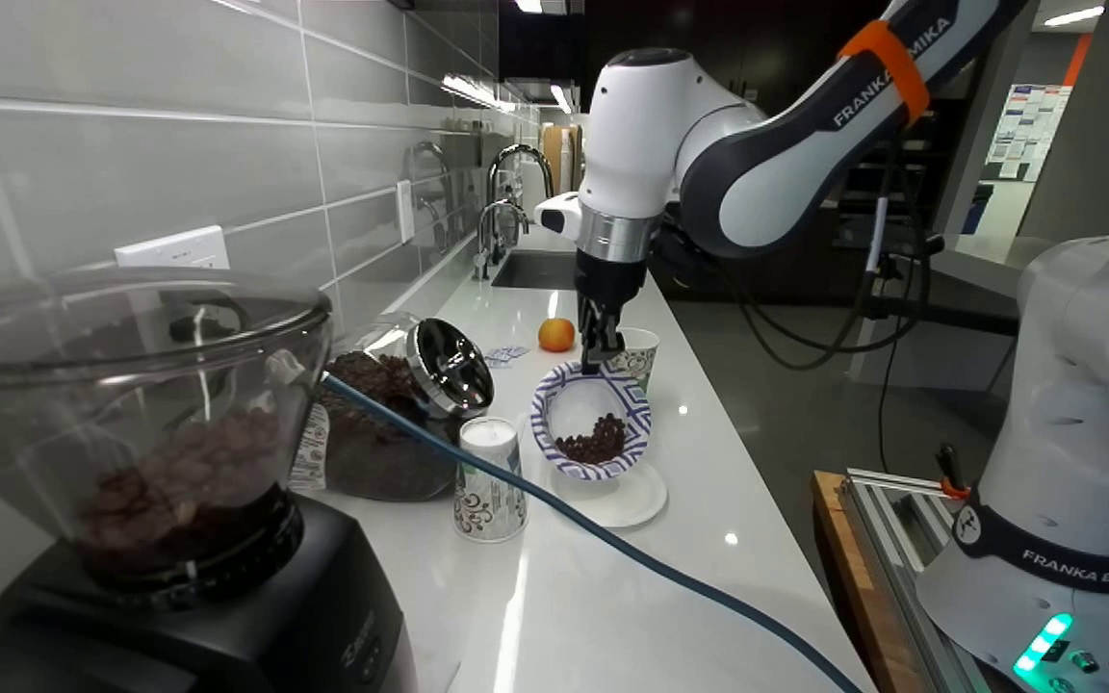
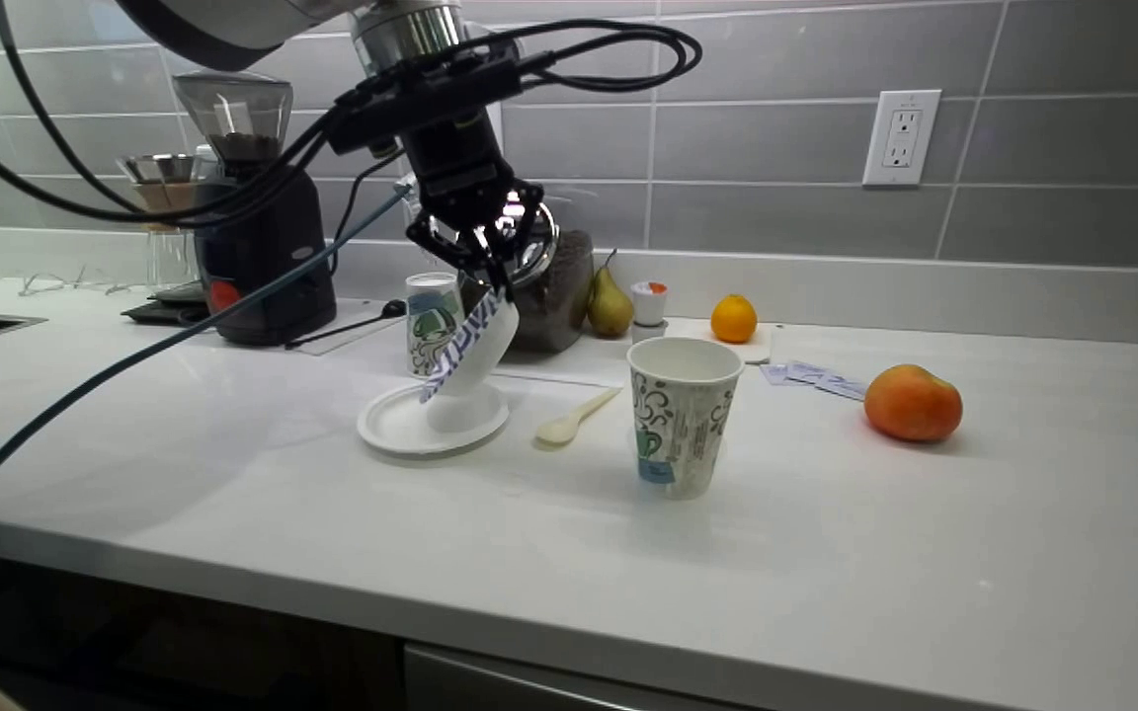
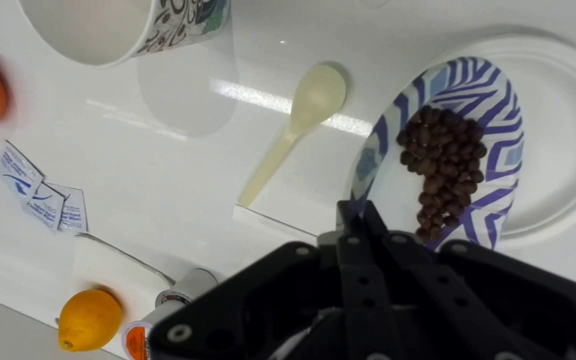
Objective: Pour the contents on the plate onto the other plate
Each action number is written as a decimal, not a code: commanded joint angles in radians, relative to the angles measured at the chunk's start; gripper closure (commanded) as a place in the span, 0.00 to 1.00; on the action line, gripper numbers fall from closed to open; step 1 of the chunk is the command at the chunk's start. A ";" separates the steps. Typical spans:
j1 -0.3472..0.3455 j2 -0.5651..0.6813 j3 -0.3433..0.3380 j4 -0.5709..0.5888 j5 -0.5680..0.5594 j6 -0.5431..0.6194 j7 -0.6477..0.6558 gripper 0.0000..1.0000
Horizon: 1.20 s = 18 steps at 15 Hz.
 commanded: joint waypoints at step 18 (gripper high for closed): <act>0.025 -0.105 0.123 -0.053 -0.358 -0.185 0.415 0.99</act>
